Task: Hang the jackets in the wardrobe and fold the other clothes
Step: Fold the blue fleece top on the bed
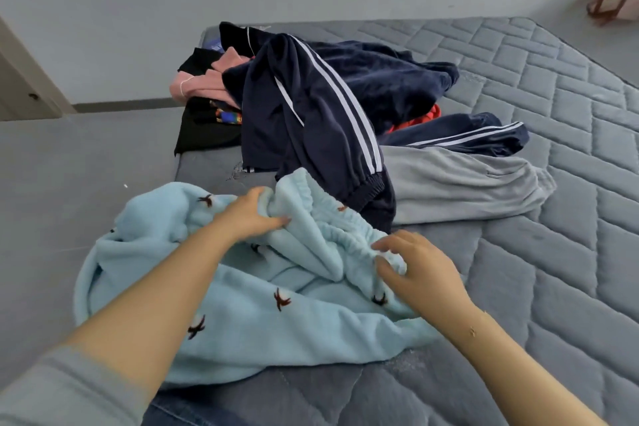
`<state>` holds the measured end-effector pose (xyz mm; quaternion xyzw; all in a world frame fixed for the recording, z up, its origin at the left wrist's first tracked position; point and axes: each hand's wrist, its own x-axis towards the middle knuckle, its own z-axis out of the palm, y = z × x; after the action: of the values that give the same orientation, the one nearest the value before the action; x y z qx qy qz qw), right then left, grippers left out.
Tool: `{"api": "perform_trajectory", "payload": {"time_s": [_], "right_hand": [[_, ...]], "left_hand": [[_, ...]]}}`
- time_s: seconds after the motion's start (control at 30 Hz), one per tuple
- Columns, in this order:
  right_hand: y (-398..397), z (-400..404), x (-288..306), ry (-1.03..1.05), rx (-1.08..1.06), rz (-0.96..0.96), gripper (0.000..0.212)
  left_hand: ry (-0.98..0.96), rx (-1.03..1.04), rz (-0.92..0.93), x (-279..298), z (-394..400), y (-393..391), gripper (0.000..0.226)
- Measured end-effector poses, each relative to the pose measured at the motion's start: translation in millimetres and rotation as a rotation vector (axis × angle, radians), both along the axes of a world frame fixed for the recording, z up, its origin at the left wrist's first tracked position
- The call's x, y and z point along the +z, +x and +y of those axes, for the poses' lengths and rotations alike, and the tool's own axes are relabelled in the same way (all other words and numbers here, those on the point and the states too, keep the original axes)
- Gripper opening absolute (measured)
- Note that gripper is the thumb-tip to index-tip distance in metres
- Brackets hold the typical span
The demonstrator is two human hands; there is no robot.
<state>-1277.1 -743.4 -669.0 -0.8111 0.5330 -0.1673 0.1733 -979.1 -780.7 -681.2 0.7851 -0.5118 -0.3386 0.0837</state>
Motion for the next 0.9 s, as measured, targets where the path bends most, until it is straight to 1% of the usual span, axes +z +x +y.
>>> {"api": "perform_trajectory", "payload": {"time_s": [0.03,0.07,0.1,0.13,0.17,0.2,0.27,0.3,0.33,0.4,0.43,0.5,0.57,0.6,0.63,0.67,0.7,0.73,0.77,0.8,0.83,0.9], "right_hand": [[1.5,-11.1,-4.0,0.022,-0.047,0.06,0.036],[1.4,-21.1,-10.9,0.092,-0.078,0.155,0.052],[1.6,-27.7,-18.0,0.202,-0.103,0.228,0.069],[3.8,-30.6,-24.5,0.312,-0.115,0.24,0.08],[6.3,-30.0,-31.0,0.393,-0.116,0.206,0.082],[11.1,-27.1,-37.2,0.413,-0.086,0.177,0.073],[19.8,-22.0,-42.1,0.29,-0.006,0.126,0.041],[20.3,-24.6,-38.6,0.198,-0.032,0.043,0.029],[17.6,-31.3,-31.4,0.115,-0.099,-0.074,0.021],[2.5,-50.3,-7.9,0.046,-0.249,-0.344,0.018],[-8.3,-61.9,5.2,0.031,-0.301,-0.444,0.017],[-32.4,-85.9,28.1,-0.037,-0.36,-0.531,0.015],[-58.2,-111.6,41.2,-0.121,-0.45,-0.501,0.013],[-71.3,-124.7,45.3,-0.149,-0.512,-0.439,0.016],[-84.9,-136.9,47.1,-0.146,-0.574,-0.353,0.02],[-97.8,-146.1,46.8,-0.093,-0.625,-0.238,0.028],[-109.8,-151.2,43.9,0.013,-0.649,-0.08,0.041],[-119.2,-152.9,37.3,0.128,-0.646,0.088,0.058],[-125.3,-150.4,28.7,0.206,-0.631,0.213,0.07],[-127.2,-144.5,18.5,0.227,-0.607,0.267,0.073],[-125.1,-136.5,7.6,0.192,-0.568,0.258,0.07],[-112.7,-114.8,-12.7,0.046,-0.431,0.151,0.058]], "left_hand": [[0.066,-0.057,-0.043,-8.4,3.8,-2.5,0.087],[0.088,-0.09,-0.103,-15.3,8.7,-3.7,0.081],[0.062,-0.094,-0.145,-20.3,13.3,-3.3,0.071],[0.004,-0.069,-0.143,-22.1,17.4,-2.0,0.059],[-0.062,-0.027,-0.103,-21.5,20.6,0.1,0.047],[-0.135,0.016,-0.053,-18.0,22.8,2.6,0.036],[-0.321,0.105,0.025,-2.1,23.8,9.1,0.023],[-0.436,0.154,0.055,10.4,21.6,13.1,0.018],[-0.561,0.195,0.079,26.6,17.3,17.3,0.013],[-0.804,0.208,0.151,67.2,-0.7,19.7,0.009],[-0.893,0.187,0.19,87.8,-14.7,15.9,0.01],[-0.98,0.14,0.237,119.3,-50.2,-3.5,0.01],[-0.969,0.155,0.31,131.0,-88.7,-31.2,0.01],[-0.912,0.173,0.352,127.9,-106.3,-43.8,0.012],[-0.811,0.161,0.384,120.7,-120.4,-55.2,0.019],[-0.673,0.112,0.392,109.9,-128.0,-65.7,0.034],[-0.528,0.042,0.363,95.9,-129.0,-75.2,0.05],[-0.409,-0.034,0.296,79.9,-124.3,-81.8,0.063],[-0.335,-0.116,0.197,64.8,-114.9,-86.1,0.071],[-0.297,-0.207,0.087,50.0,-102.4,-88.1,0.072],[-0.274,-0.295,0.002,35.7,-87.9,-87.3,0.071],[-0.243,-0.385,-0.07,12.8,-54.0,-79.0,0.068]]}}
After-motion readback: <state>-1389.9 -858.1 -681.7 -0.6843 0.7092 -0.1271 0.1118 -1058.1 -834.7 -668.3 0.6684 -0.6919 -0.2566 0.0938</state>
